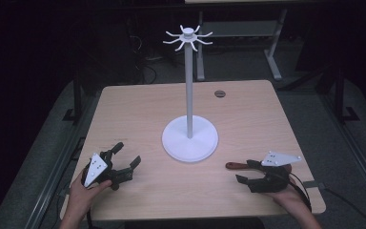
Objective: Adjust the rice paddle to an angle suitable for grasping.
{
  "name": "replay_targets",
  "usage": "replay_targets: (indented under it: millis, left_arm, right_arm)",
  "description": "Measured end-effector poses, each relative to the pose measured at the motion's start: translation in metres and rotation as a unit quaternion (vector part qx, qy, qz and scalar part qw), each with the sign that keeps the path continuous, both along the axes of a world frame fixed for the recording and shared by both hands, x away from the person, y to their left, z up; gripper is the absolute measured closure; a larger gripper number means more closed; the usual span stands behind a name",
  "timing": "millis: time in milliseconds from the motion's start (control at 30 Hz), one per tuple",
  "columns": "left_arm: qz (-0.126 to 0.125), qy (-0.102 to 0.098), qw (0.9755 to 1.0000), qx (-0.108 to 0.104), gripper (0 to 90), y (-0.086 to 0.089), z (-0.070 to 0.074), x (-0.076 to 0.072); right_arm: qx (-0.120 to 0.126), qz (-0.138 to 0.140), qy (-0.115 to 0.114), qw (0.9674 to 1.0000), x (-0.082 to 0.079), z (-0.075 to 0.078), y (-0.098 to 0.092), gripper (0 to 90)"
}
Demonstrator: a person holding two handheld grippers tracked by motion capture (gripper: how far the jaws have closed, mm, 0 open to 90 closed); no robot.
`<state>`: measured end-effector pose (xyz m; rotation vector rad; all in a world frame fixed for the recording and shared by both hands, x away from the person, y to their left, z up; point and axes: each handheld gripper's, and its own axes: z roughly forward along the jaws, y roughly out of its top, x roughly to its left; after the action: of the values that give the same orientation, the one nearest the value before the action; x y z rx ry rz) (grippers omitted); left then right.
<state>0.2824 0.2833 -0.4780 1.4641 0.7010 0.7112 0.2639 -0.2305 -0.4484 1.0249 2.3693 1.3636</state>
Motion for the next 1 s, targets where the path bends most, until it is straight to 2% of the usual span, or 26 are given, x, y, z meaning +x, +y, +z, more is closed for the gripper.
replay_targets:
  millis: [200, 633, 1000]
  left_arm:
    - [0.000, 0.000, 1.0000, 0.000, 12.9, 0.000, 0.000, 0.000]
    - [-0.001, -0.001, 1.0000, 0.005, 12.9, 0.001, 0.000, 0.000]
    - [-0.003, -0.002, 1.0000, 0.006, 12.9, 0.001, 0.000, 0.000]
  right_arm:
    - [0.003, -0.013, 0.000, 0.9999, 0.002, 0.002, -0.006, 25.1]
    - [0.008, -0.061, -0.008, 0.9981, 0.009, 0.006, -0.030, 24.4]
    - [0.003, -0.106, -0.007, 0.9943, 0.018, 0.007, -0.051, 15.4]
